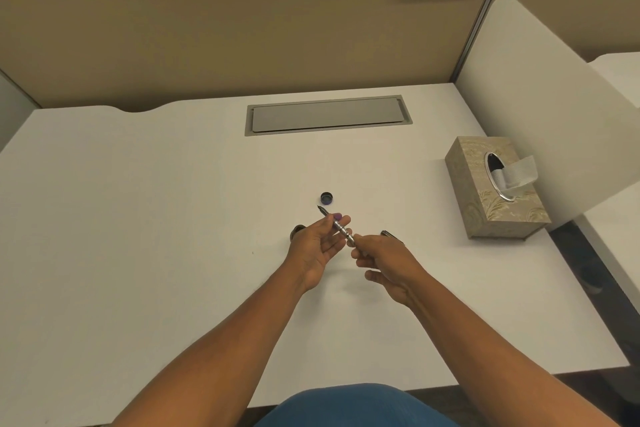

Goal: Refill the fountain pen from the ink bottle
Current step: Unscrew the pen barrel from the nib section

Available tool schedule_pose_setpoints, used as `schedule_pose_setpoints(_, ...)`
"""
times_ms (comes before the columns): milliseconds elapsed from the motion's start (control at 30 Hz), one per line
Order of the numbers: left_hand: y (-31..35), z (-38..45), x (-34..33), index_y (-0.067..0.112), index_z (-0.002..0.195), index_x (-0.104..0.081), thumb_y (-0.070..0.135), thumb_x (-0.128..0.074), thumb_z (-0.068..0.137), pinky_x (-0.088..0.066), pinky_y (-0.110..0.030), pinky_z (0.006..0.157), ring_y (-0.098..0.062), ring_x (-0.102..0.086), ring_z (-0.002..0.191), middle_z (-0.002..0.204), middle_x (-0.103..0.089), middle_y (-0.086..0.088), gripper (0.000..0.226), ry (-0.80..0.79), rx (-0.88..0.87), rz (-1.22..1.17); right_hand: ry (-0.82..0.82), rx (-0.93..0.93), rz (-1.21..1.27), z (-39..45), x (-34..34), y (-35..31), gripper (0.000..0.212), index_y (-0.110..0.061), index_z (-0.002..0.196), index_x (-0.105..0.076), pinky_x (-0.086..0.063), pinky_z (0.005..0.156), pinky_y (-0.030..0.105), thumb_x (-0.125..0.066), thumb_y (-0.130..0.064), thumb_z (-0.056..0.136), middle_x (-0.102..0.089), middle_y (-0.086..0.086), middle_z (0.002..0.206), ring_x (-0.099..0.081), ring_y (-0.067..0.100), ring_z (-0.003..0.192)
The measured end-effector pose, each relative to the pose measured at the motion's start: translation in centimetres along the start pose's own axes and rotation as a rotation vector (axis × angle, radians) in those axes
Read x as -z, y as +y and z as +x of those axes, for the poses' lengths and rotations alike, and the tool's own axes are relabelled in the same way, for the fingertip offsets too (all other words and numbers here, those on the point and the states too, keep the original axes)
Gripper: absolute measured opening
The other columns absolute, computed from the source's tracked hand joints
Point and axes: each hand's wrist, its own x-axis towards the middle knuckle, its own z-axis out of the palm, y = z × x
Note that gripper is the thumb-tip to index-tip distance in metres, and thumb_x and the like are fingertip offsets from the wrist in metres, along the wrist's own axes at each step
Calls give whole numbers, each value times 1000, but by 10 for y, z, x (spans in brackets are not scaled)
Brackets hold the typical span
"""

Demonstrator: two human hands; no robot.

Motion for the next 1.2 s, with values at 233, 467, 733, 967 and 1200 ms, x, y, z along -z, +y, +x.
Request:
schedule_pose_setpoints(233, -1, 1, 3, 10, 105, -70, 20, -55, 102, -51, -37, 102, -27, -68, 115, 112, -77, -5, 18, -3, -7, 13, 2, -29, 31, 0, 0, 1, 30, -17, 106, -69, -42, 70, 31, -71, -41, 87, -65, -1, 87, -59, 16, 80)
schedule_pose_setpoints(467, -2, -1, 1, 9, 106, -69, 18, -53, 103, -49, -40, 106, -29, -68, 115, 112, -76, -6, 19, -22, 9, 13, 4, -35, 38, 3, 0, 6, 15, -20, 96, -65, -42, 69, 31, -73, -30, 87, -61, -2, 85, -58, 16, 79)
schedule_pose_setpoints(733, -2, -3, 2, 9, 105, -69, 20, -53, 102, -49, -41, 106, -28, -69, 112, 116, -75, -8, 19, -22, 14, 15, -26, -55, 28, 1, -1, 9, 27, -15, 101, -73, -40, 66, 28, -62, -39, 94, -63, -3, 74, -56, 12, 69)
schedule_pose_setpoints(967, -2, -6, 2, 10, 105, -69, 20, -53, 103, -48, -40, 107, -28, -67, 118, 112, -77, -4, 19, -32, 13, 14, -40, -67, 74, -2, 2, 9, 35, -17, 105, -72, -42, 66, 29, -67, -48, 89, -67, -2, 78, -62, 14, 70)
schedule_pose_setpoints(1200, -4, -7, 4, 10, 104, -69, 20, -52, 103, -49, -40, 106, -29, -67, 116, 115, -75, -6, 19, -22, 3, 12, -40, -64, 97, -3, 1, 11, 22, -20, 97, -70, -42, 62, 28, -73, -38, 86, -64, 0, 82, -60, 15, 70)
